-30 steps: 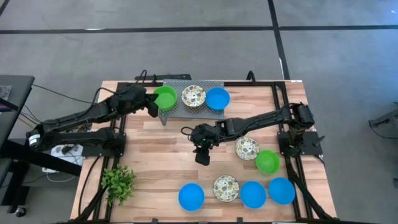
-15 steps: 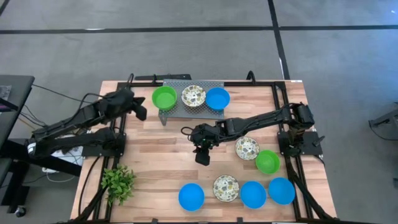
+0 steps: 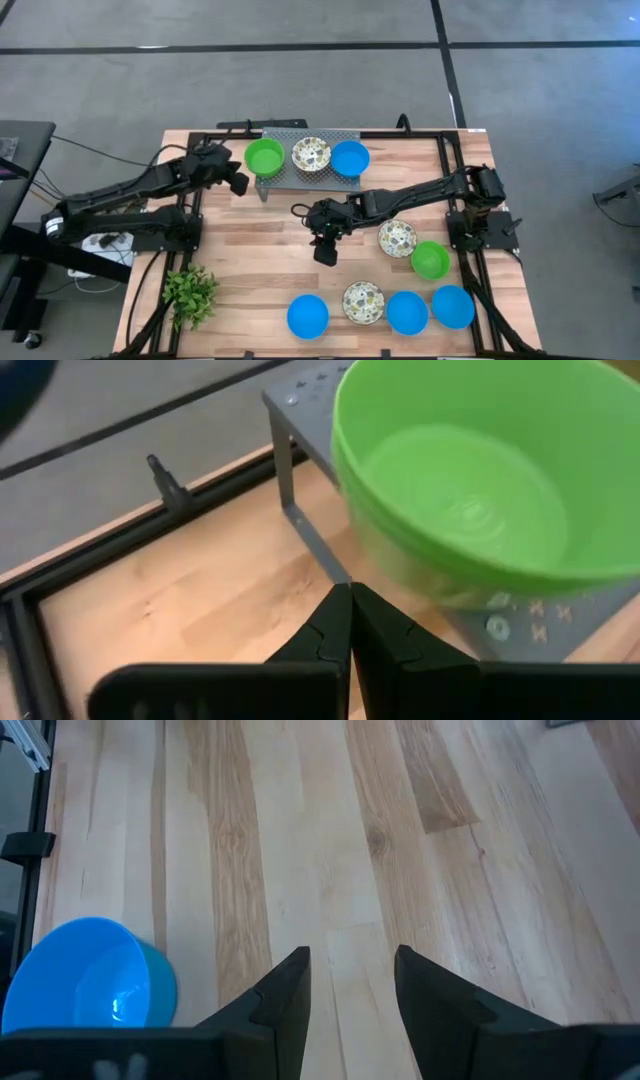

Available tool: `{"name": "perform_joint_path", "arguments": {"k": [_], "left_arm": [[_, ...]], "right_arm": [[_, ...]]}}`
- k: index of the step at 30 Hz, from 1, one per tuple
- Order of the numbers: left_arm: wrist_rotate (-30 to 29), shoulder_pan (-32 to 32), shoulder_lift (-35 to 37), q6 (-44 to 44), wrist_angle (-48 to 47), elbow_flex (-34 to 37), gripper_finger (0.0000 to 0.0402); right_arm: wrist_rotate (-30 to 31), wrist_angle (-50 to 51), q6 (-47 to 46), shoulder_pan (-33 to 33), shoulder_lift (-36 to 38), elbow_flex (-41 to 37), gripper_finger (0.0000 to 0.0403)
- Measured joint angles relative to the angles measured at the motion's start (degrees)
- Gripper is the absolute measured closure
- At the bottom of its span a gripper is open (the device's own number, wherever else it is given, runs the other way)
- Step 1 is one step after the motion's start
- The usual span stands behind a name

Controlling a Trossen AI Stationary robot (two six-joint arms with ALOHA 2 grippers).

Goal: Pick & Place Mini bowls
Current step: Adjust the stacked green bowls on the shelf

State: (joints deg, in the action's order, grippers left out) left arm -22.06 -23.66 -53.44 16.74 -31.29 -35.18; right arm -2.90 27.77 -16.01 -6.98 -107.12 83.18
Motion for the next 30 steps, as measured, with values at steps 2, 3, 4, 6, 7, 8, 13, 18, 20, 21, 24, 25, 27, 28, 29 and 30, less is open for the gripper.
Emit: {"name": "perform_joint_path", "arguments": {"k": [2,3,4,6,7,8,13,18,20,21,24,25,27,28,29,30], "left_arm": [[0.01,0.00,-1.40,0.01,1.90,0.00,0.0398],[0.01,0.00,-1.92,0.01,2.76,0.00,0.0398],[0.03,0.01,-2.35,0.03,3.55,0.00,0.0398],[0.37,0.00,-2.81,0.05,4.34,0.00,0.0398],[0.85,0.00,-2.92,0.04,4.70,0.00,0.0398],[1.11,0.00,-2.96,0.04,5.07,0.01,0.0398],[1.33,0.00,-2.94,0.04,6.83,0.02,0.0398],[1.35,0.00,-2.94,0.04,9.81,0.02,0.0398],[1.35,0.00,-2.94,0.05,10.36,0.02,0.0398],[1.33,0.00,-2.94,0.04,10.69,0.02,0.0398],[1.33,0.00,-2.94,0.04,10.93,0.02,0.0398],[1.33,0.00,-2.94,0.04,10.95,0.02,0.0398],[1.33,0.00,-2.93,-0.50,10.97,0.02,0.0398],[1.33,0.00,-2.79,-1.17,10.93,0.02,0.0398],[1.33,0.00,-2.52,-1.46,10.91,0.03,0.0398],[1.33,0.00,-2.10,-1.54,10.91,0.04,0.0398]], "right_arm": [[0.00,0.00,0.01,0.00,-0.01,0.00,0.0270],[0.00,0.00,0.02,0.00,0.01,0.00,0.0269],[0.00,0.00,0.02,0.00,0.01,0.00,0.0269],[0.00,0.00,0.02,0.00,0.01,0.00,0.0268],[0.00,0.00,0.04,0.00,0.01,0.00,0.0269],[0.00,0.00,0.04,0.00,0.01,0.00,0.0269],[0.00,0.00,0.06,0.00,0.01,0.00,0.0270],[0.00,0.00,0.09,0.00,-0.01,0.00,0.0269],[0.00,0.00,0.13,0.00,0.00,0.00,0.0270],[0.00,0.00,0.15,0.00,0.01,0.00,0.0270],[0.00,0.00,0.14,0.00,0.01,0.00,0.0270],[0.00,0.01,0.14,0.00,0.00,0.00,0.0269],[-0.01,0.03,0.14,0.00,0.00,0.00,0.0268],[-0.05,0.15,0.13,0.00,0.01,0.00,0.0268],[-0.12,0.50,0.14,-0.08,0.01,0.00,0.0269],[-0.17,0.93,0.13,-0.28,0.01,0.00,0.0269]]}}
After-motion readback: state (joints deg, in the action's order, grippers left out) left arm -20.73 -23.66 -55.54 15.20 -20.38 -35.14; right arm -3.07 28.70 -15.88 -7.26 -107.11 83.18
